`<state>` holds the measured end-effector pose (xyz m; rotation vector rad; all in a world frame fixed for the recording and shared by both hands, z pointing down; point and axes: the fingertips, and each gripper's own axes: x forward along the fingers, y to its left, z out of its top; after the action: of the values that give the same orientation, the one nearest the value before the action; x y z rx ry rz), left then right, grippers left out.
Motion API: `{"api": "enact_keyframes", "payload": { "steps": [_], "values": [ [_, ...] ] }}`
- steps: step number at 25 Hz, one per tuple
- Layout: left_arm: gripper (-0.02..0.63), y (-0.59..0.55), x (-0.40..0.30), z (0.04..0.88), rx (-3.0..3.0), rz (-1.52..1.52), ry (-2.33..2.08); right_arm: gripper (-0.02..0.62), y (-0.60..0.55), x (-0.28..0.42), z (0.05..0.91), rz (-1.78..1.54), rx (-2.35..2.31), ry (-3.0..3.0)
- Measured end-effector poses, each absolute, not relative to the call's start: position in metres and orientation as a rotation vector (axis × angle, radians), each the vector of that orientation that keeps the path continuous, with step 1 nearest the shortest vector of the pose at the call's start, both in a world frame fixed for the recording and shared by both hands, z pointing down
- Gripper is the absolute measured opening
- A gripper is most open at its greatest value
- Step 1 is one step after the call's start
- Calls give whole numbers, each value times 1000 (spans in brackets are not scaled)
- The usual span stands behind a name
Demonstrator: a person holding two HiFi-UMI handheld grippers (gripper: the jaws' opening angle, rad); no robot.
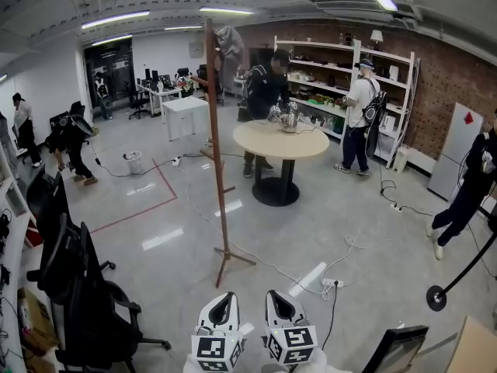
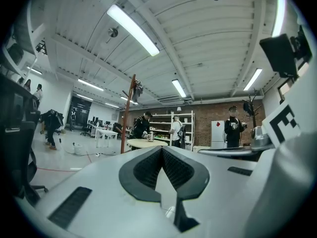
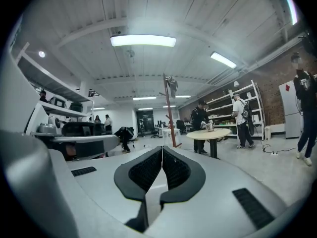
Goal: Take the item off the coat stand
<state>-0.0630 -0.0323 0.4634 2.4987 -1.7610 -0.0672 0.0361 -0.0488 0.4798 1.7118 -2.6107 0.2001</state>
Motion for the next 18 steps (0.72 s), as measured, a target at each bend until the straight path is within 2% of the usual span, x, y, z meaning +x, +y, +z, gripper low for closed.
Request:
{"api": "enact_keyframes", "payload": {
  "steps": [18],
  "values": [
    [0,-106,-104,472,2411,-42,-1878,9,-132,2,481,189,1619,-2685]
  ]
}}
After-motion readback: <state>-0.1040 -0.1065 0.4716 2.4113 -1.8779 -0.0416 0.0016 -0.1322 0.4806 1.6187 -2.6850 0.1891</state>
